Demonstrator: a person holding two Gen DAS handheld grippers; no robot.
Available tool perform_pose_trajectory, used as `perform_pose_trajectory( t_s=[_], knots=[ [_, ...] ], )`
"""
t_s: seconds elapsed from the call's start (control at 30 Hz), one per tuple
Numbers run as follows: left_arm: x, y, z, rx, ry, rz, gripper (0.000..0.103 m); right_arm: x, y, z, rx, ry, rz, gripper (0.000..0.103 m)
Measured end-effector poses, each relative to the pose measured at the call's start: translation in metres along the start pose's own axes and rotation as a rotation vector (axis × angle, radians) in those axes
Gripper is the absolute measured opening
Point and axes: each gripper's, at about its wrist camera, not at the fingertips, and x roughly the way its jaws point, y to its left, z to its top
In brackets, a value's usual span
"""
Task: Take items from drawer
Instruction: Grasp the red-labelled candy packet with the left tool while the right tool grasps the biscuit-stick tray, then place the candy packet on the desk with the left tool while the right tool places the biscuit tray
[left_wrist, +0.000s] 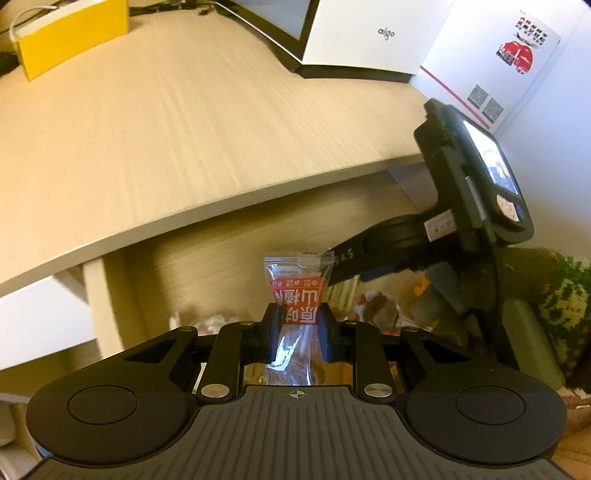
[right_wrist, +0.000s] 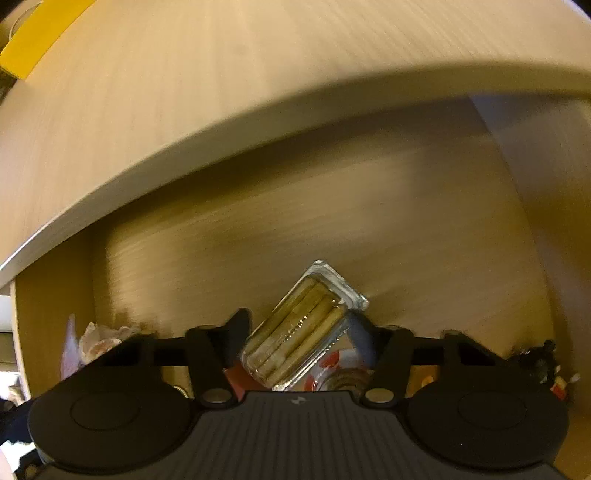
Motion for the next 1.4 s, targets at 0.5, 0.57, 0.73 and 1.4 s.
perform_pose_trajectory(
  t_s=[0.5, 0.57, 0.73, 1.4],
  knots=[
    [-0.071, -0.02, 0.053, 0.204, -0.264, 0.002, 0.025, -0.163, -0.033, -0.052, -0.024, -0.394, 0.162, 0.03],
    [-0.067, -0.025, 0.077, 0.247, -0.308, 0.021, 0.025, -0.191, -0.039, -0.044, -0.01, -0.459, 0.187, 0.03],
    [-0.019, -0.036, 0.136, 0.272, -0.403, 0.006, 0.028, -0.222, -0.052, -0.018, 0.003, -0.577, 0.189, 0.03],
    [-0.033, 0.002, 0.074, 0.016, -0.297, 0.084, 0.032, -0.147, -0.089, 0.079, 0.206, -0.519, 0.336, 0.032]
  ],
)
